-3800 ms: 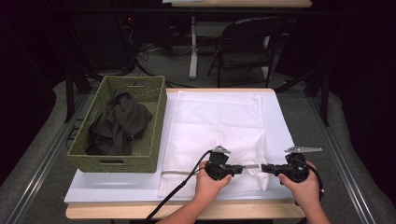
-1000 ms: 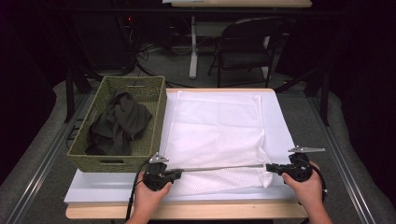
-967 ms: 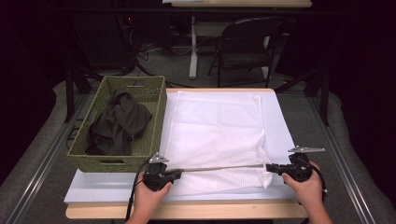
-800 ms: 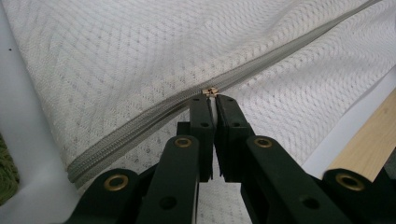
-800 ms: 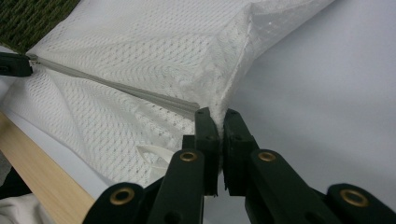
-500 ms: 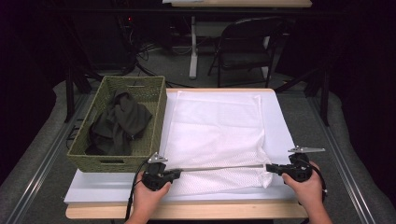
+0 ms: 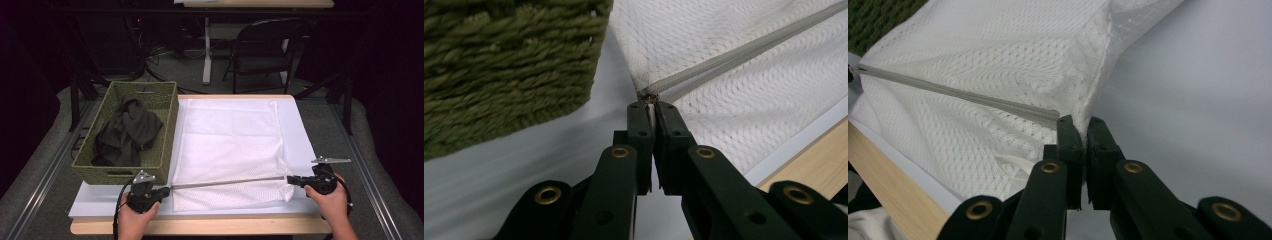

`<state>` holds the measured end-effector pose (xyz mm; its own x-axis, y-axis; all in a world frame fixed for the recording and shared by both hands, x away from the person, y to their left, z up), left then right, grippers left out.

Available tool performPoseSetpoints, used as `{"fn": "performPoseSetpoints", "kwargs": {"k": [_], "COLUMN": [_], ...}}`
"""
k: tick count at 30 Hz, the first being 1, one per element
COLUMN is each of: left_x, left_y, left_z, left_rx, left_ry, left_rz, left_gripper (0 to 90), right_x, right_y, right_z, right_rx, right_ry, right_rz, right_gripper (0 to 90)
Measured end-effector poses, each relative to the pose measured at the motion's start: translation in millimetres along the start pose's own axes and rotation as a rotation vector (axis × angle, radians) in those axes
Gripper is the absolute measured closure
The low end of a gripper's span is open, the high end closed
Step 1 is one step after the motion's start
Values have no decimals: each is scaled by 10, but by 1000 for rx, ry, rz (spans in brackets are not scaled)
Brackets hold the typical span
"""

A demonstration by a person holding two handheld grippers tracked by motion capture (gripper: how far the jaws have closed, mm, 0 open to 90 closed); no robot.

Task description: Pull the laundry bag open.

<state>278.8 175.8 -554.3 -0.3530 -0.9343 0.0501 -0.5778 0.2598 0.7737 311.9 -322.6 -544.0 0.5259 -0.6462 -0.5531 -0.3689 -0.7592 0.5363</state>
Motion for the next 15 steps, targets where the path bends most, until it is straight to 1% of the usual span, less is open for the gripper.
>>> {"fn": "performPoseSetpoints", "kwargs": {"k": [1,3,5,8,12,14,15], "left_x": [0,-21,-30,-23,-11,-7,5], "left_y": [-5,-28,-57,-85,-103,-107,-113], "left_z": [6,6,12,30,44,46,51], "left_rx": [2,14,17,9,14,13,11], "left_ry": [4,17,33,35,40,38,30], "left_rz": [-5,1,9,14,18,20,18], "left_gripper": [869,867,866,860,850,848,845], "right_x": [-15,-31,-33,-26,7,30,39], "right_y": [-29,-55,-54,-56,-50,-45,-50], "right_z": [2,6,10,21,32,41,48], "right_rx": [-6,-21,-25,-20,-26,-35,-36], "right_ry": [7,20,23,21,4,-11,-24], "right_rz": [12,28,29,24,26,25,25], "right_gripper": [868,867,866,862,862,861,861]}}
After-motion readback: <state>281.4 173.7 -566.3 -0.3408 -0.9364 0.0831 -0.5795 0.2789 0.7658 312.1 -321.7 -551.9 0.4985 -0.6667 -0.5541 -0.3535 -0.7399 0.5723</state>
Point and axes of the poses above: each handheld gripper's, and its own axes: y roughly backward along the jaws, z roughly out of its underside, x roughly to its right, the point moved 2 cm from there along -y, roughly forward along the jaws, and after that the axes turned 15 degrees about -z, right-handed, at the moved point
